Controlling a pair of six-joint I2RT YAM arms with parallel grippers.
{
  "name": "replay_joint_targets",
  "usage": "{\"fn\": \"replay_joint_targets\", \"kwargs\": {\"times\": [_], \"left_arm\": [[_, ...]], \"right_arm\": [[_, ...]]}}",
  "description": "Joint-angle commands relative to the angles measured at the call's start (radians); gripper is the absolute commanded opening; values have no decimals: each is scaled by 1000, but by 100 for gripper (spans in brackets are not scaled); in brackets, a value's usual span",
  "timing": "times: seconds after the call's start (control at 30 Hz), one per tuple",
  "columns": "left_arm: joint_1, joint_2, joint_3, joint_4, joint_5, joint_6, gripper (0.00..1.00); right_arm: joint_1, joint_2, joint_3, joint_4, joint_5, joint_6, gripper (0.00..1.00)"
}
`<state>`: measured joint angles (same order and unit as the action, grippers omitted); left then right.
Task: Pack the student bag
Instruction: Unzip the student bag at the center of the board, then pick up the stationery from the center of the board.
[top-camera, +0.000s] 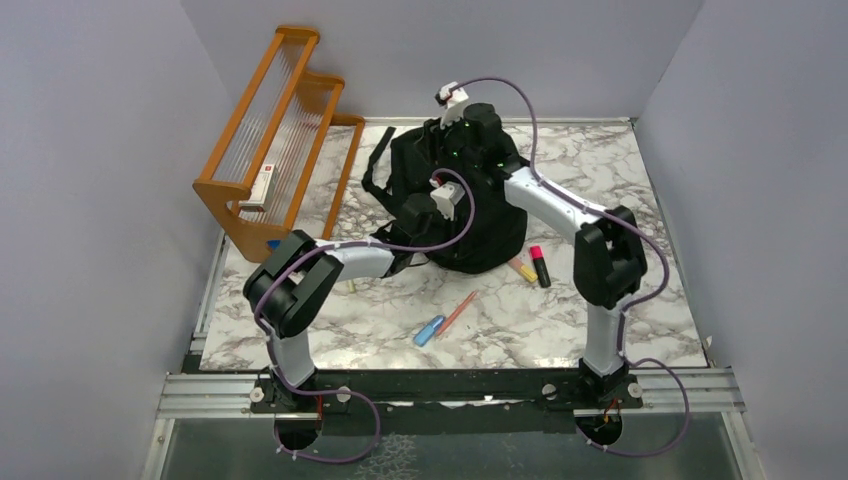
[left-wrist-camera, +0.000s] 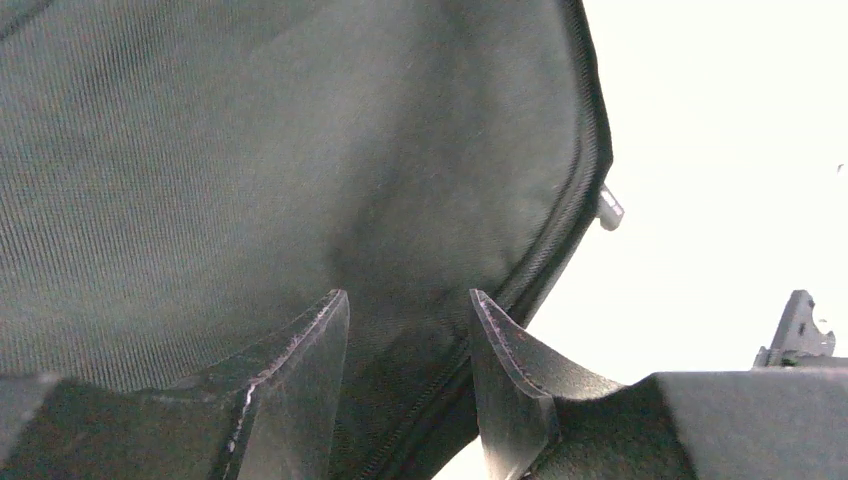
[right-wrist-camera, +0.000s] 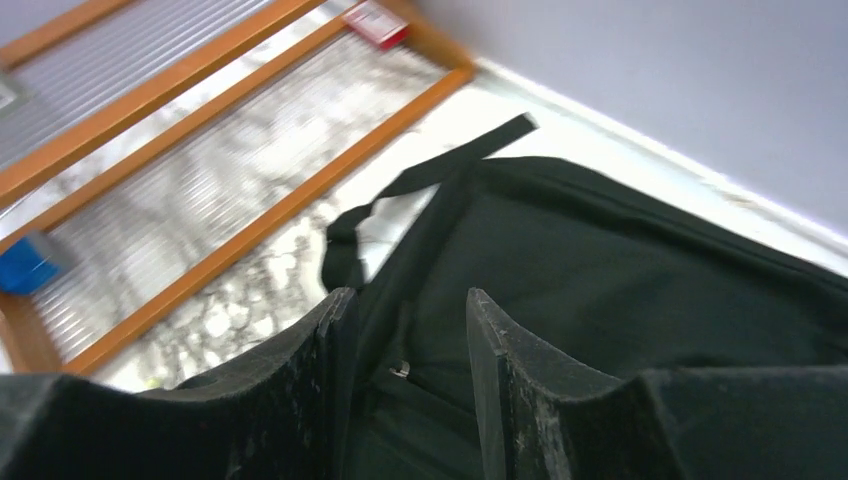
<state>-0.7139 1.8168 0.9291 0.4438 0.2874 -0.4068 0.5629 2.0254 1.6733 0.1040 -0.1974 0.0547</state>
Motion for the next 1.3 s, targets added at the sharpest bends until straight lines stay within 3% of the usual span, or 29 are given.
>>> {"fn": "replay_joint_targets", "kwargs": {"times": [0.0, 0.17, 0.3, 0.53, 0.8, 1.0, 1.13, 1.27], "left_arm": [[15, -95, 46, -35, 42, 5, 49], [93, -176, 37, -81, 40, 2, 50], [206, -227, 26, -104, 67, -32, 51], [326, -231, 105, -242, 49, 40, 56], [337, -68, 358, -379, 24, 190, 60], [336, 63, 543, -468, -1, 260, 61], [337, 41, 520, -470, -56, 239, 61], [342, -46, 445, -527, -220, 147, 58]], "right_arm": [[-17, -161, -138, 72, 315, -35, 49], [-31, -311, -295, 37, 499, 14, 50], [-53, -404, -371, -61, 539, 89, 51], [-71, -499, -520, -135, 435, 270, 52], [-75, -492, -614, -149, 272, 457, 52], [-75, -529, -678, -122, 165, 500, 52], [-75, -561, -713, -113, 62, 461, 51], [-75, -580, -728, -115, 41, 448, 51]]}}
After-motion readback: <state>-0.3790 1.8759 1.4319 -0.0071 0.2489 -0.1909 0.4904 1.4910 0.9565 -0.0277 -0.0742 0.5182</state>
